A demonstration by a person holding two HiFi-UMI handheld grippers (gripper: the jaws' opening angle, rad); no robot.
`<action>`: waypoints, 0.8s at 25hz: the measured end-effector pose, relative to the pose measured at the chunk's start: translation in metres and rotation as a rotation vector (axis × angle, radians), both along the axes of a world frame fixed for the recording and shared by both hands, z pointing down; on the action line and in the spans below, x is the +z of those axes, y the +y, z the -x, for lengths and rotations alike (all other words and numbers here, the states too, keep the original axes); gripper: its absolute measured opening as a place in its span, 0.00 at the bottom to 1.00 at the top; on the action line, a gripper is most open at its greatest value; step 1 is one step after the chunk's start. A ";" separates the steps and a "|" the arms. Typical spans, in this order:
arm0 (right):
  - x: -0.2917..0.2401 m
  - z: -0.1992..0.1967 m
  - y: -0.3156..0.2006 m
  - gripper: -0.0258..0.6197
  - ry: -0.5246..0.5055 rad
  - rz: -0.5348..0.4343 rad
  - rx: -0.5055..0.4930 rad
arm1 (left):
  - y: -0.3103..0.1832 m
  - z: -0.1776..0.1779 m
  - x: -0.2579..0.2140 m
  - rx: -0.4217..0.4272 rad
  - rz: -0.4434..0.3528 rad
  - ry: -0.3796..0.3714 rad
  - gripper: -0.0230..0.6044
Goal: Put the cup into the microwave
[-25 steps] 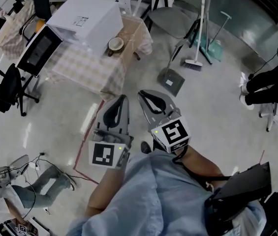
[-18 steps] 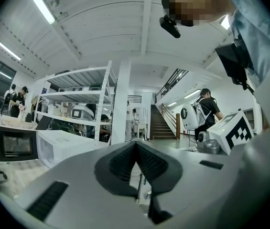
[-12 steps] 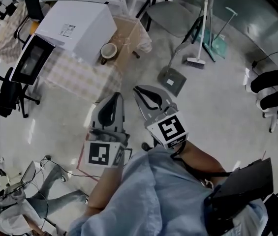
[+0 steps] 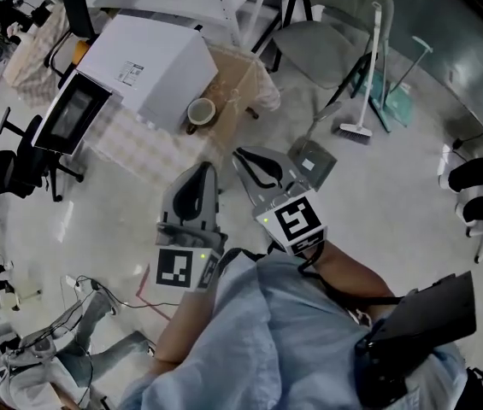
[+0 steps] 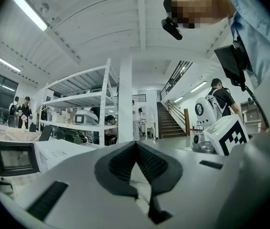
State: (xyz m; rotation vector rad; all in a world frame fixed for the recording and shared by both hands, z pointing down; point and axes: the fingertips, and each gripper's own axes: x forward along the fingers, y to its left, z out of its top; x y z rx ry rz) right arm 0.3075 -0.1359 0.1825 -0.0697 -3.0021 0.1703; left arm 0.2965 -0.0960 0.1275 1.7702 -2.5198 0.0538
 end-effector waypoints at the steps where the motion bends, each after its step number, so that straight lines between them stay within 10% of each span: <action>1: 0.001 0.002 -0.002 0.07 0.000 0.004 -0.007 | -0.002 0.001 0.000 -0.007 0.000 -0.001 0.04; 20: 0.036 0.081 -0.013 0.07 0.054 -0.034 -0.110 | -0.006 0.080 0.033 -0.103 -0.038 0.026 0.04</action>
